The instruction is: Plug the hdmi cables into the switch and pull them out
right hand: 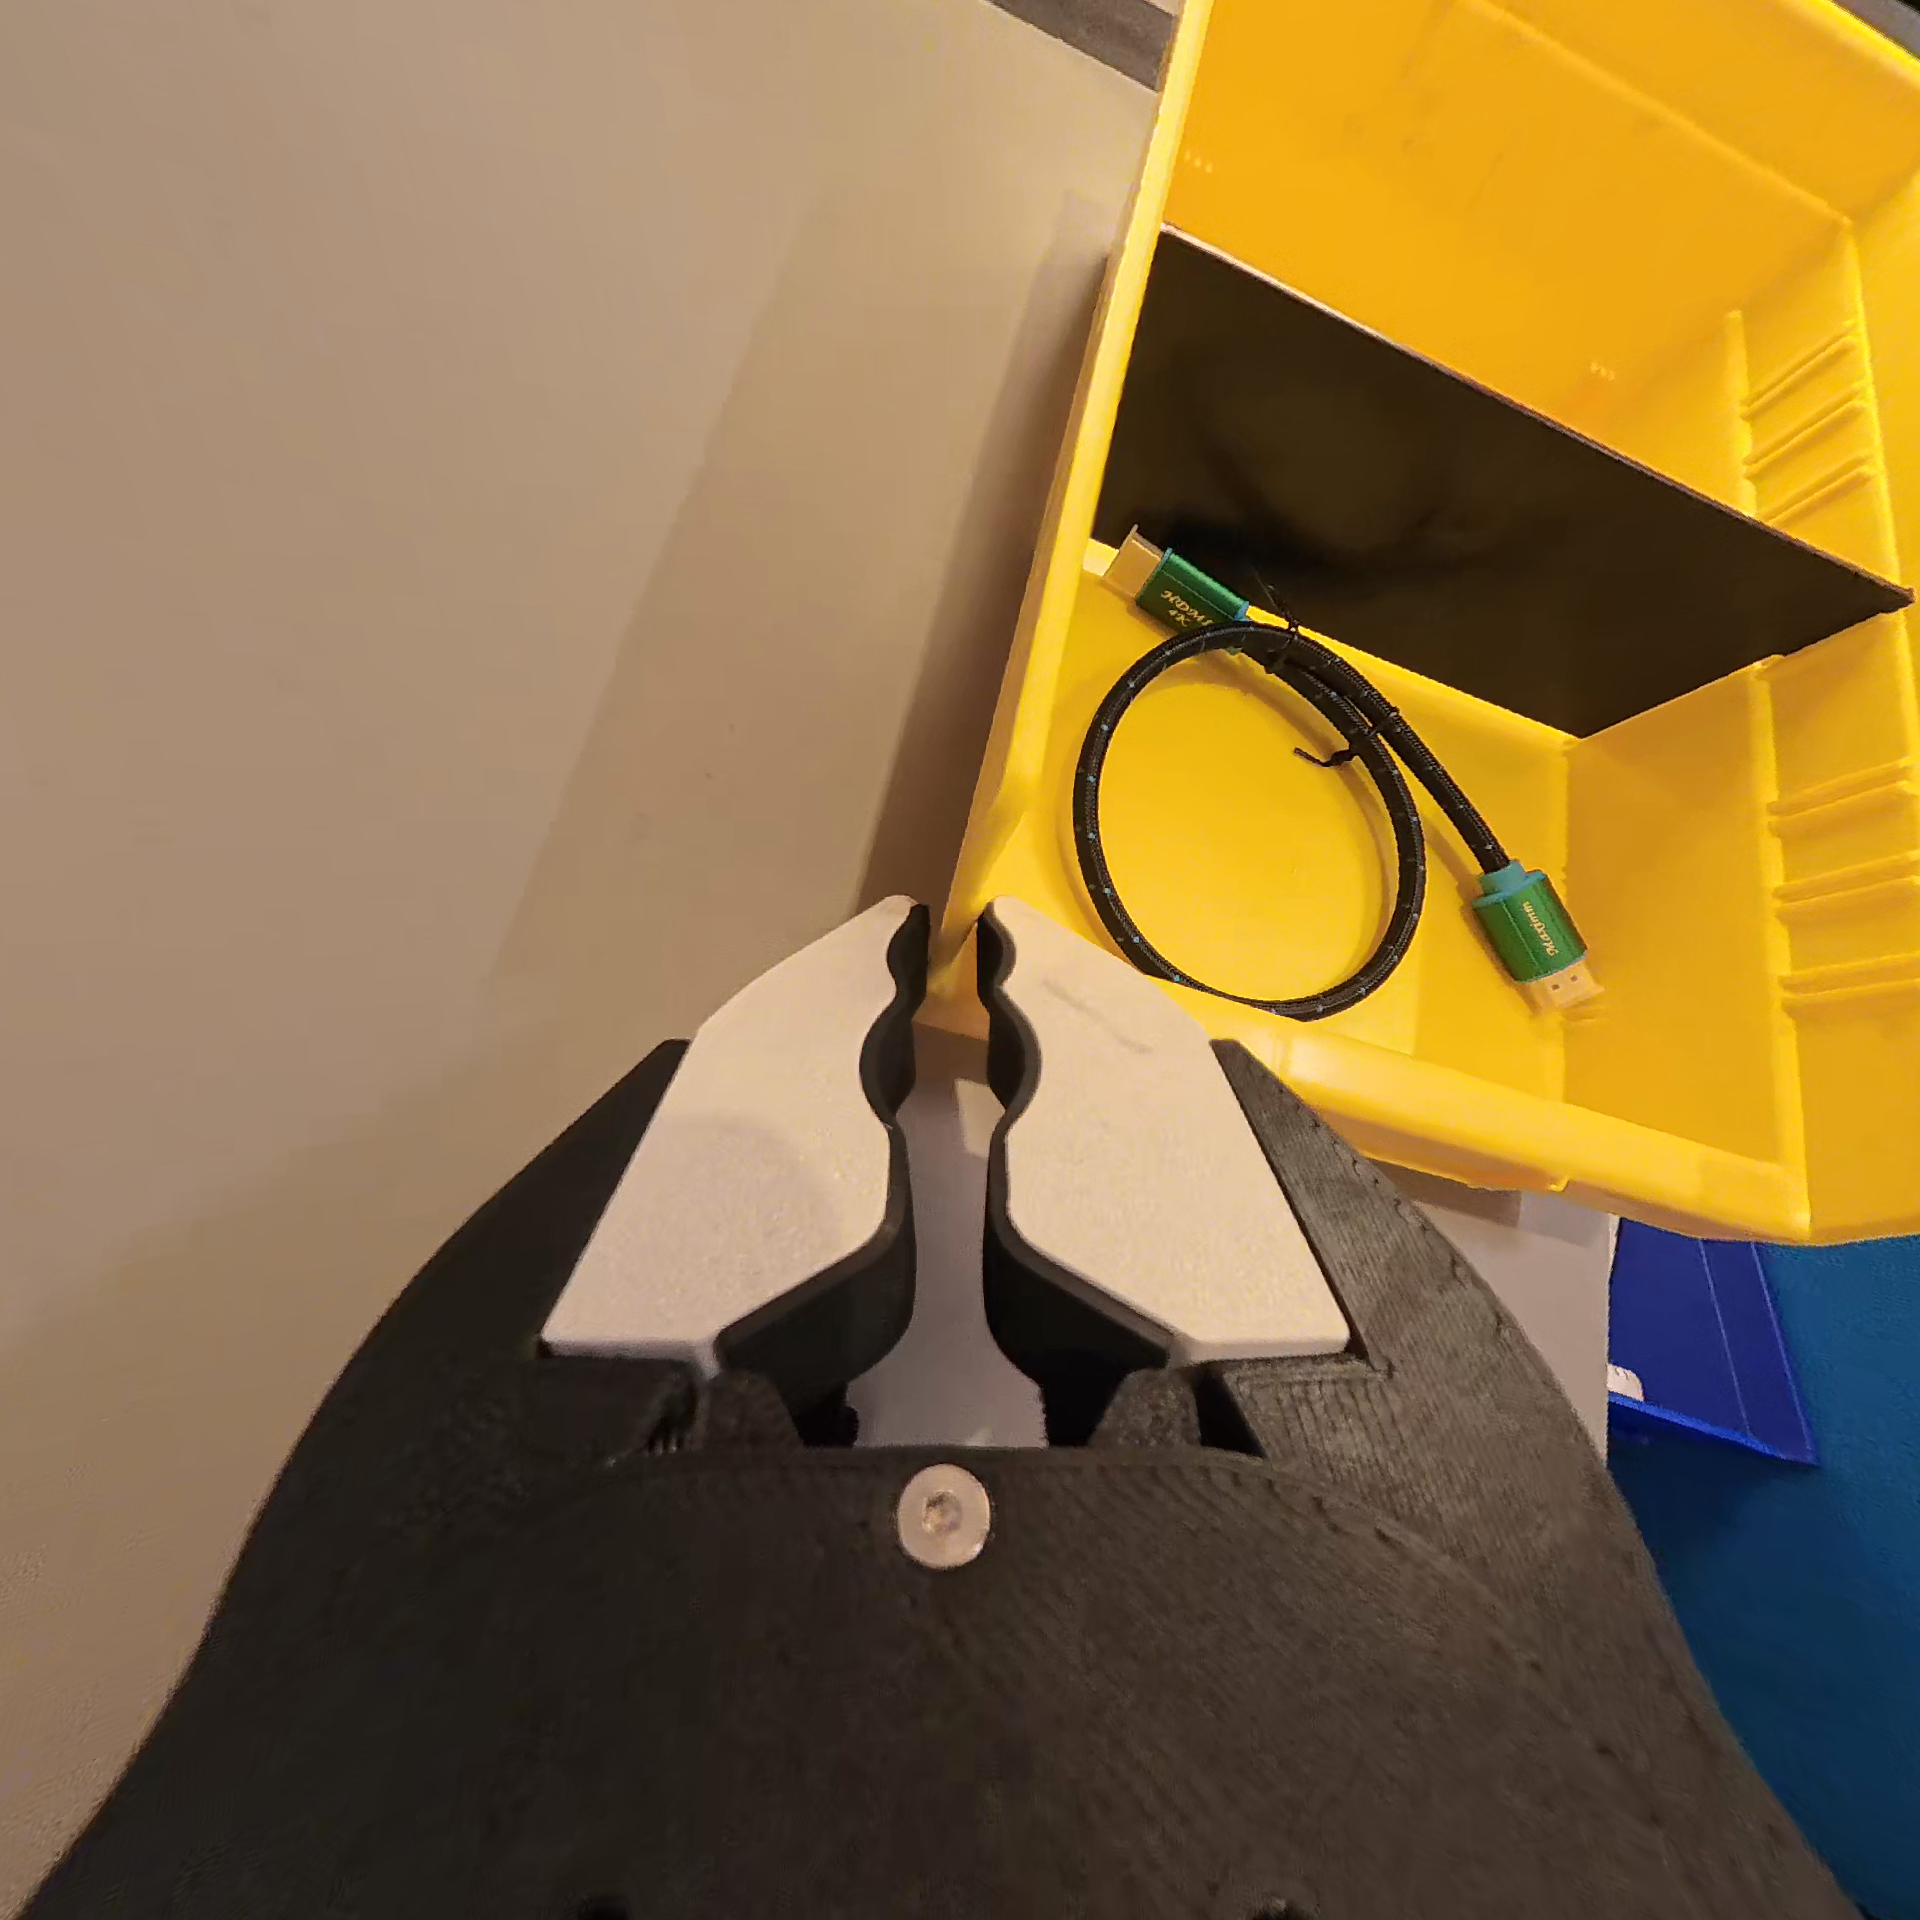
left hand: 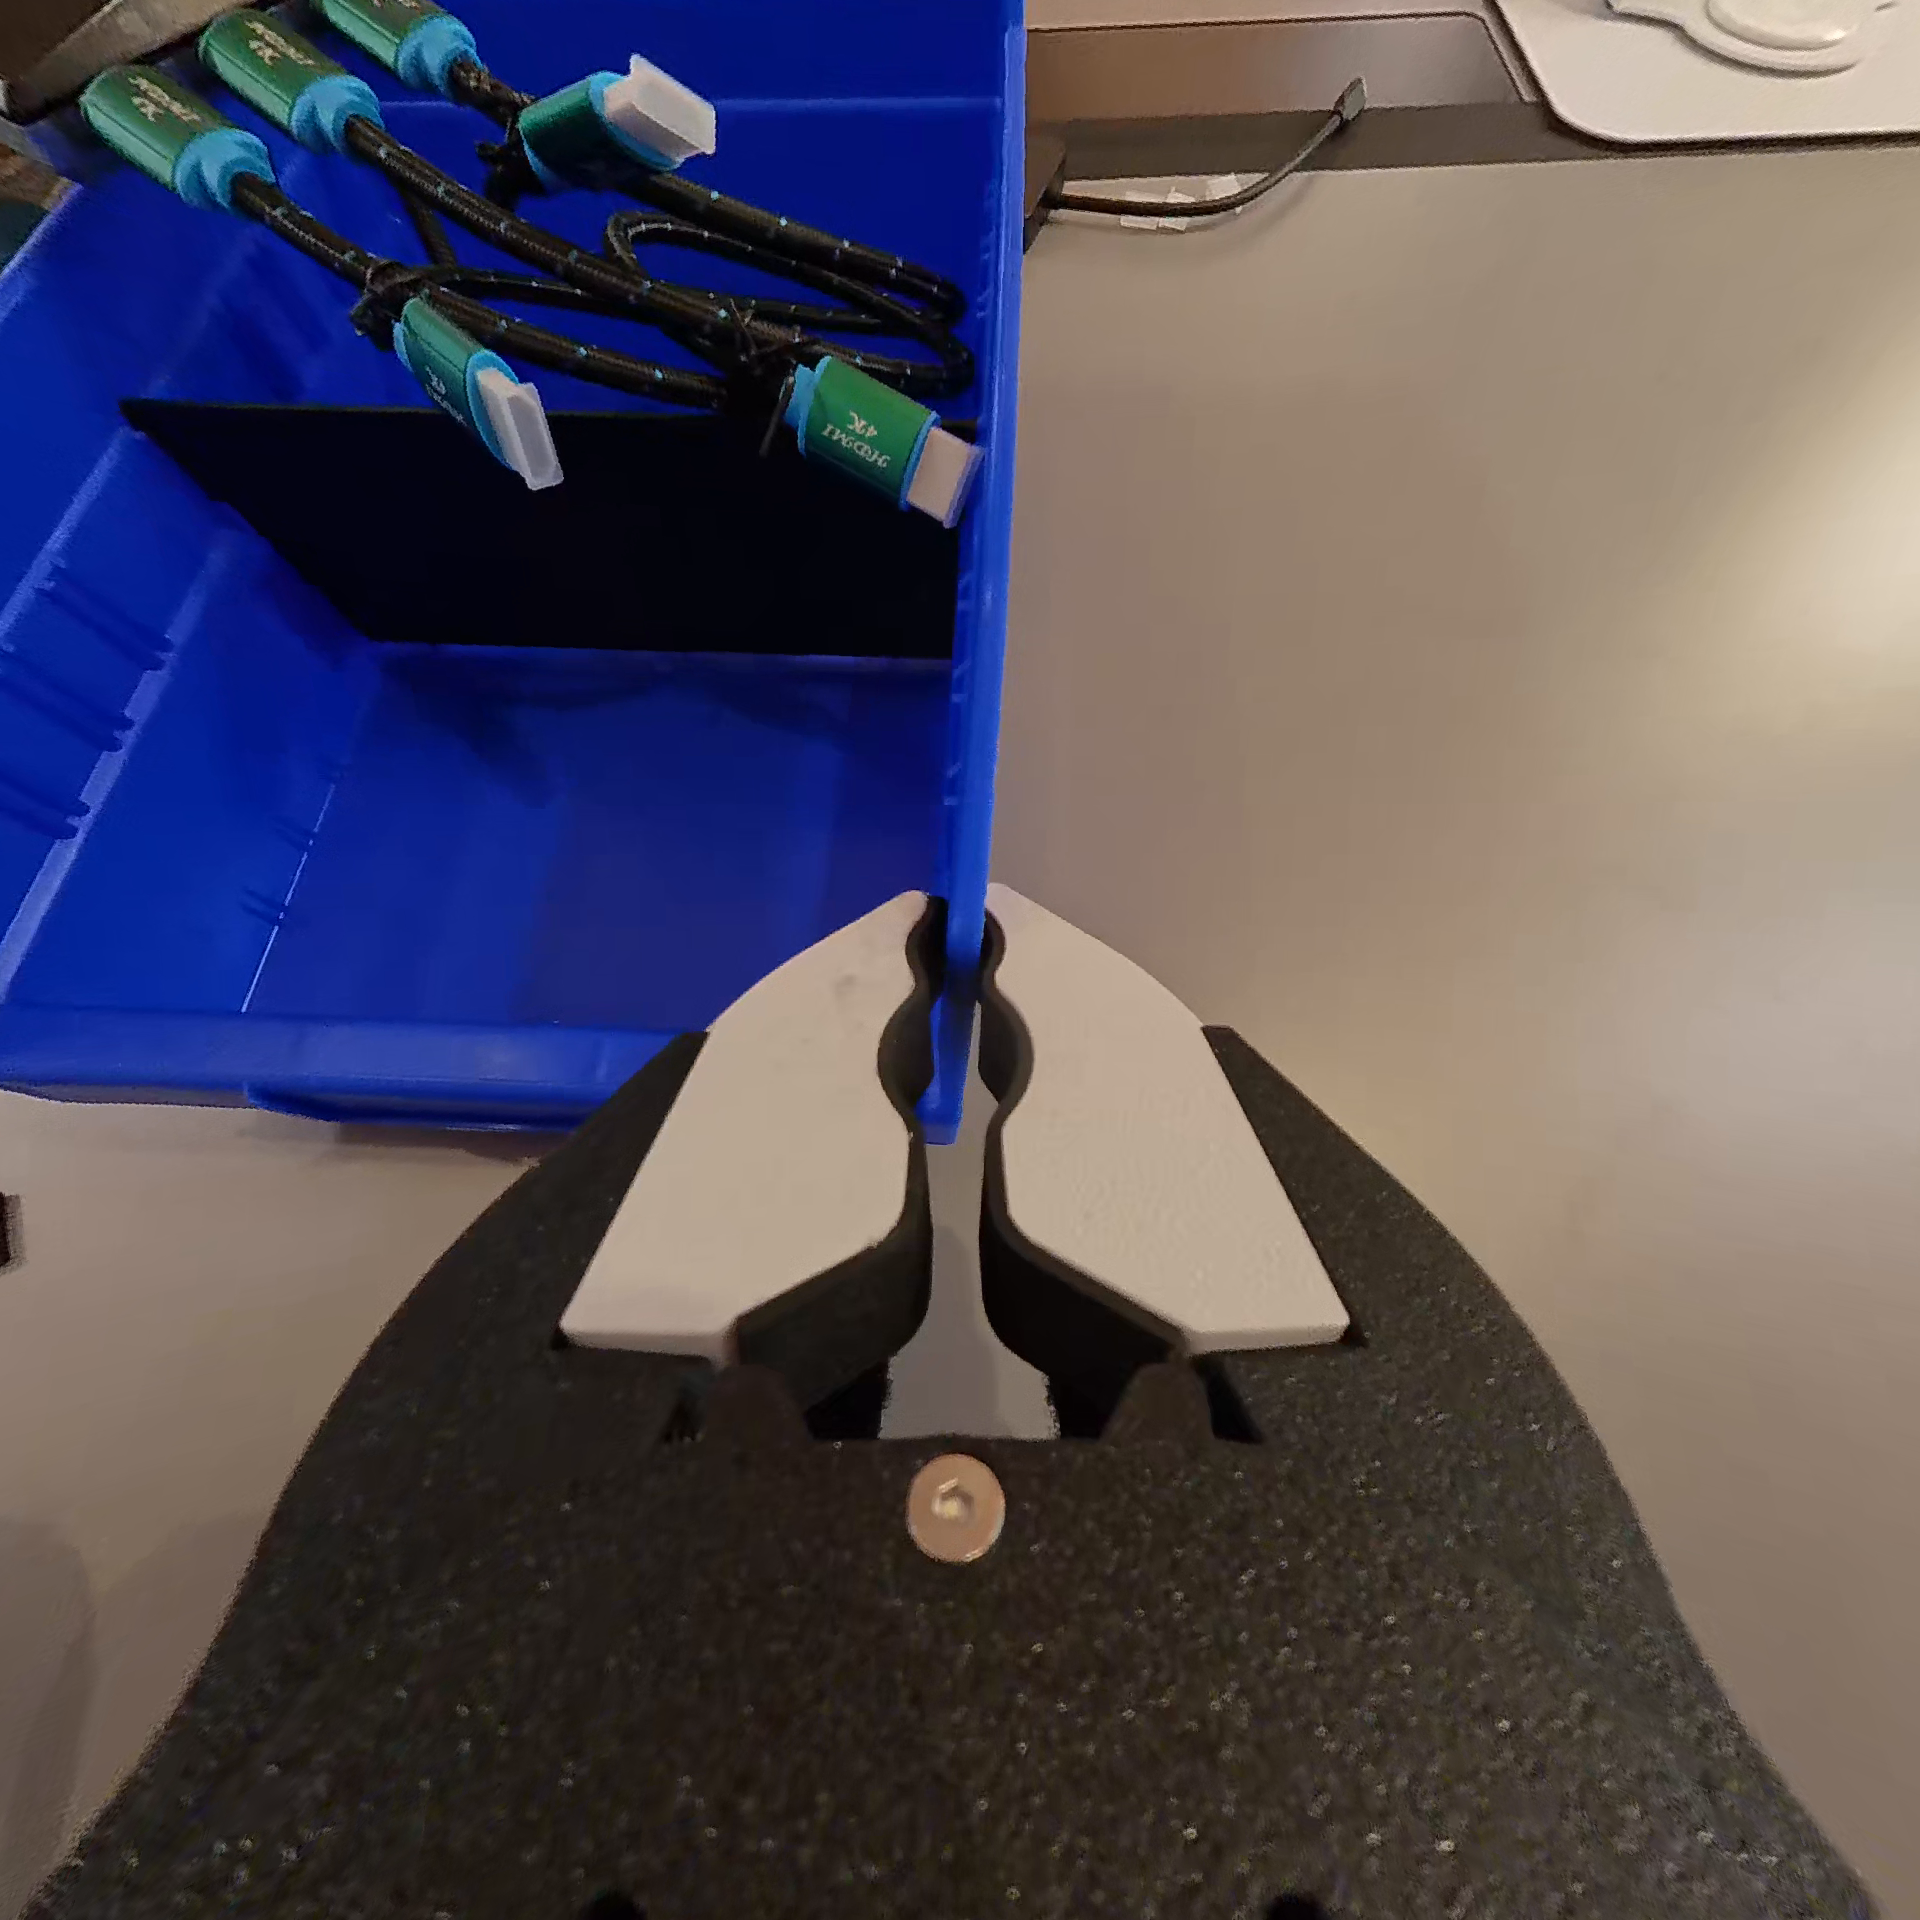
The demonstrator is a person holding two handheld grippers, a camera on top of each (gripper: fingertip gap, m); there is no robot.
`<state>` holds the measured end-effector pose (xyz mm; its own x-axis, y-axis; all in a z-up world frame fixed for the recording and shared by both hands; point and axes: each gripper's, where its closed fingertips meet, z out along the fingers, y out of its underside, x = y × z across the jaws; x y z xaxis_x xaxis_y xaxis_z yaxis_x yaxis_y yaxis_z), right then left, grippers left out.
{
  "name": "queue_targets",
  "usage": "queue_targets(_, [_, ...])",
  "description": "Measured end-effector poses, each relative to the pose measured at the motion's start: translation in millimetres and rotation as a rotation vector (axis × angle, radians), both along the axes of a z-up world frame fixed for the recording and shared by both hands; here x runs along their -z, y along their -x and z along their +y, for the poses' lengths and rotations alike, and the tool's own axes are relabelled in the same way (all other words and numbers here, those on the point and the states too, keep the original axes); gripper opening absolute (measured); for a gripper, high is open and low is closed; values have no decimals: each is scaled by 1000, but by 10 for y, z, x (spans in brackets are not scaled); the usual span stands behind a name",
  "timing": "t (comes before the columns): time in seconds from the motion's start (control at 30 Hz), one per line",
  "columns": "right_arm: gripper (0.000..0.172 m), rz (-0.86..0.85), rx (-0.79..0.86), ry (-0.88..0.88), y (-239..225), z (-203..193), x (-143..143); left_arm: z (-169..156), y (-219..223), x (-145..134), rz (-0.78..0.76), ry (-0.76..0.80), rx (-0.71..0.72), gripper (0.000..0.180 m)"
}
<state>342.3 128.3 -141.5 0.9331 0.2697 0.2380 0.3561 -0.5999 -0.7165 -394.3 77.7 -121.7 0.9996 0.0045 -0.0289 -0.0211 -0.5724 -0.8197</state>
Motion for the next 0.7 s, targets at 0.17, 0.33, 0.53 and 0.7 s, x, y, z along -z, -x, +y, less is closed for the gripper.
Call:
queue_targets(0.17, [24,21,-25,-48,49,-132,-158,-29,-60,-91,-45,-46,61,23])
queue_targets(0.33, [28,-20,-160,-50,334,-490,-329,-226,-120,-595,-98,-160,130,43])
queue_targets(0.53, [31,103,-352,-26,1185,-514,-64,-135,185,-1064,-110,-202,92,50])
queue_targets(0.7, [36,113,-419,27,1659,-304,280,260,446,-979,-159,-89,98,57])
